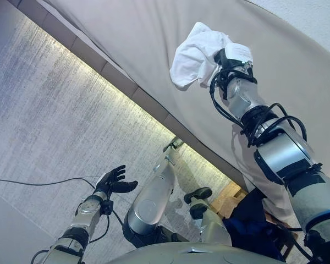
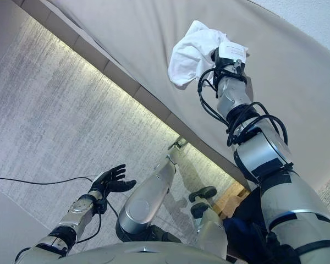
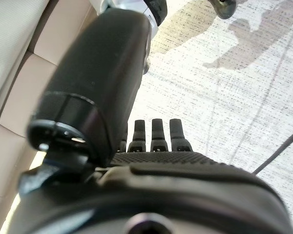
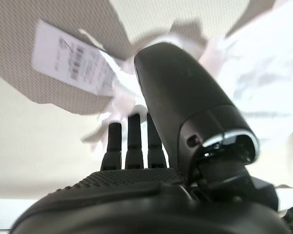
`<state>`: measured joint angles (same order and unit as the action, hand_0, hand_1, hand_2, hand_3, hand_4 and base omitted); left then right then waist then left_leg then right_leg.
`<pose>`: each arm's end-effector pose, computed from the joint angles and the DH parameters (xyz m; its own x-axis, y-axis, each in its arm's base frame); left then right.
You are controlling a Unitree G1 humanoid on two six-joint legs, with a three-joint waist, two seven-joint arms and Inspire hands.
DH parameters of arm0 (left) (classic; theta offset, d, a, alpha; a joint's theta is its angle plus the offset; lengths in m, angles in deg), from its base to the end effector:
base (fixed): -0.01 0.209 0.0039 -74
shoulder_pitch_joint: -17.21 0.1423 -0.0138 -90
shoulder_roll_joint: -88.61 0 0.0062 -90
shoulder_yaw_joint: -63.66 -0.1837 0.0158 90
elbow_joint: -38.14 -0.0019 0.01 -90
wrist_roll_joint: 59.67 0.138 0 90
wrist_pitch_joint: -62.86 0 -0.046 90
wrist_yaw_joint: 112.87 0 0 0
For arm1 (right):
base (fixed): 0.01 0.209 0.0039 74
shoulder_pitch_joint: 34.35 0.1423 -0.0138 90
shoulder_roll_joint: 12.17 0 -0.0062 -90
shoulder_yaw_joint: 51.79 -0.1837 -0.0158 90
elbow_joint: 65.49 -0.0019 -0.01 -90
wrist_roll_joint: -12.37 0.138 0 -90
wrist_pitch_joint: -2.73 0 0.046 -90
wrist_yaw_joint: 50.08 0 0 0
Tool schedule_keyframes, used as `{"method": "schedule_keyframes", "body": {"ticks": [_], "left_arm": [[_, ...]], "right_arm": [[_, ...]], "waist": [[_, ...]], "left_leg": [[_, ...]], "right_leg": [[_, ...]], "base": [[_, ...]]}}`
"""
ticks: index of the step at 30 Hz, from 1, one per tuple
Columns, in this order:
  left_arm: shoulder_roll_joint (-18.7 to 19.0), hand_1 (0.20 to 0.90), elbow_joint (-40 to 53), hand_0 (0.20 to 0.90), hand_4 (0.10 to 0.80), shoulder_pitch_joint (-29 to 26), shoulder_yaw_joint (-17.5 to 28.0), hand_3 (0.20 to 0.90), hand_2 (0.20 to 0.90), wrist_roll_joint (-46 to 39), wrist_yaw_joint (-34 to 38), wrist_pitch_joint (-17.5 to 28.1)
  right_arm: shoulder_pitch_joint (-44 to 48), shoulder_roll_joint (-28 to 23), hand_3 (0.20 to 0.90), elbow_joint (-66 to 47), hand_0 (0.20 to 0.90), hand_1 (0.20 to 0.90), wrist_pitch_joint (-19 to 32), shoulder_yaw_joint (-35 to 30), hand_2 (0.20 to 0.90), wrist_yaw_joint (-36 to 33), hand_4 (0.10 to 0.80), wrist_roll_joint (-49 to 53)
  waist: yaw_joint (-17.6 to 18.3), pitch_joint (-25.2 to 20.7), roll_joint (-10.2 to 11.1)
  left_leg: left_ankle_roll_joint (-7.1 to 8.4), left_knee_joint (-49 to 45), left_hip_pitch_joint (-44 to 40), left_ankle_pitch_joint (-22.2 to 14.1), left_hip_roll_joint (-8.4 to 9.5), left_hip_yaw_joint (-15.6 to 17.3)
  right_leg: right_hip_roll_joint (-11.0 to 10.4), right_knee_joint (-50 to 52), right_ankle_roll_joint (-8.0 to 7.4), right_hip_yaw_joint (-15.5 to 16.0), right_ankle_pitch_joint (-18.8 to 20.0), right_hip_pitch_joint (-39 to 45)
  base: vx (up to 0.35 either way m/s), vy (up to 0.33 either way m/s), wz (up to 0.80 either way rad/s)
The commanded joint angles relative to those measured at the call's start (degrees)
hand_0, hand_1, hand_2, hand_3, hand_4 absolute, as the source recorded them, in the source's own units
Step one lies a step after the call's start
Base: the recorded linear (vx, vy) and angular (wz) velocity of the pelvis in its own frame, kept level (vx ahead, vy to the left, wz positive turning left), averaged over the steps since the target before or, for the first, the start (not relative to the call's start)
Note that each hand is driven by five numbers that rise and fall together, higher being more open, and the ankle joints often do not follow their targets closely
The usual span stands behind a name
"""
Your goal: Pick up the clothes from the bed and place them into the basket
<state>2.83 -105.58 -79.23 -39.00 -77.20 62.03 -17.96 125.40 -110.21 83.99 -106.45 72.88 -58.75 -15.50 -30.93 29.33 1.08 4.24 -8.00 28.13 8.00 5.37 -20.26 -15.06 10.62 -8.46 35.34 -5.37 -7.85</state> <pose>0.1620 0.2360 -0.0685 0.7739 0.0315 -0.6325 0.0533 0.9920 0.1146 0.3753 -0.1644 0.1994 0.9781 -0.1726 0.1162 0.1463 0.1733 -0.9740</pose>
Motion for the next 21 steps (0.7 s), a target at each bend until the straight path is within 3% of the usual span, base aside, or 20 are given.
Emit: {"method": "schedule_keyframes", "body": {"ticks": [1,6,12,16,17,21], "left_arm": [[1.71,0.9,0.16,0.9,0.8,4.55,-2.5,0.9,0.9,-0.36,-0.03,1.67],[1.64,0.9,-0.51,0.9,0.8,4.83,-1.23,0.9,0.9,0.21,1.45,1.49],[2.94,0.9,-2.24,0.9,0.8,6.33,1.2,0.9,0.9,4.43,2.73,0.52],[4.45,0.9,-3.59,0.9,0.8,7.54,1.18,0.9,0.9,11.25,2.88,-0.85],[4.69,0.9,-3.9,0.9,0.8,7.54,0.86,0.9,0.9,12.78,2.95,-1.78],[4.21,0.9,-5.45,0.9,0.8,6.55,-0.02,0.9,0.9,15.09,3.5,-3.71]], "right_arm": [[5.19,-1.13,0.2,-4.2,0.3,0.3,3.95,2.76,0.3,-5.36,0.1,5.69],[3.6,-2.04,0.2,-12.49,0.3,0.3,6.96,-1.05,0.3,-13.41,0.1,13.31],[-2.42,-6.29,0.2,-24.86,0.3,0.3,10.17,-7.73,0.3,-18.55,0.1,13.85],[-9.83,-11.69,0.2,-34.98,0.3,0.3,9.46,-13.94,0.3,-18.73,0.1,15.29],[-12.36,-13.24,0.2,-37.62,0.3,0.3,9.69,-15.85,0.3,-18.43,0.1,15.79],[-18.13,-15.92,0.2,-43.93,0.3,0.3,10.12,-19.17,0.3,-17.24,0.1,14.97]], "waist": [[-1.62,0.46,-2.55],[0.05,-0.22,-0.99],[3.58,-4.79,2.99],[8.15,-10.95,5.57],[9.97,-13.3,5.79],[15.25,-19.0,5.61]], "left_leg": [[-4.83,5.65,-6.73,-3.14,-2.0,6.52],[-4.4,7.41,-10.02,-3.58,-3.11,6.99],[-4.04,10.06,-15.2,-4.79,-4.37,8.75],[-4.36,11.47,-20.52,-6.87,-4.55,11.83],[-4.95,11.49,-21.62,-6.33,-4.25,13.19],[-5.42,12.03,-26.9,-8.46,-4.8,18.09]], "right_leg": [[-0.37,11.78,4.16,-1.26,-2.77,-2.62],[1.05,8.91,3.83,-3.17,-1.57,0.05],[3.69,3.05,3.04,-7.15,0.73,4.99],[5.63,-0.99,2.14,-10.87,2.38,8.72],[6.05,-2.49,2.1,-11.38,4.09,9.31],[7.03,-4.99,1.58,-14.2,4.51,11.44]], "base": [[0.0,0.0,0.0],[-0.001,-0.052,-0.05],[0.045,-0.081,-0.21],[0.096,-0.082,-0.42],[0.079,-0.034,-0.6],[0.078,-0.052,-0.64]]}}
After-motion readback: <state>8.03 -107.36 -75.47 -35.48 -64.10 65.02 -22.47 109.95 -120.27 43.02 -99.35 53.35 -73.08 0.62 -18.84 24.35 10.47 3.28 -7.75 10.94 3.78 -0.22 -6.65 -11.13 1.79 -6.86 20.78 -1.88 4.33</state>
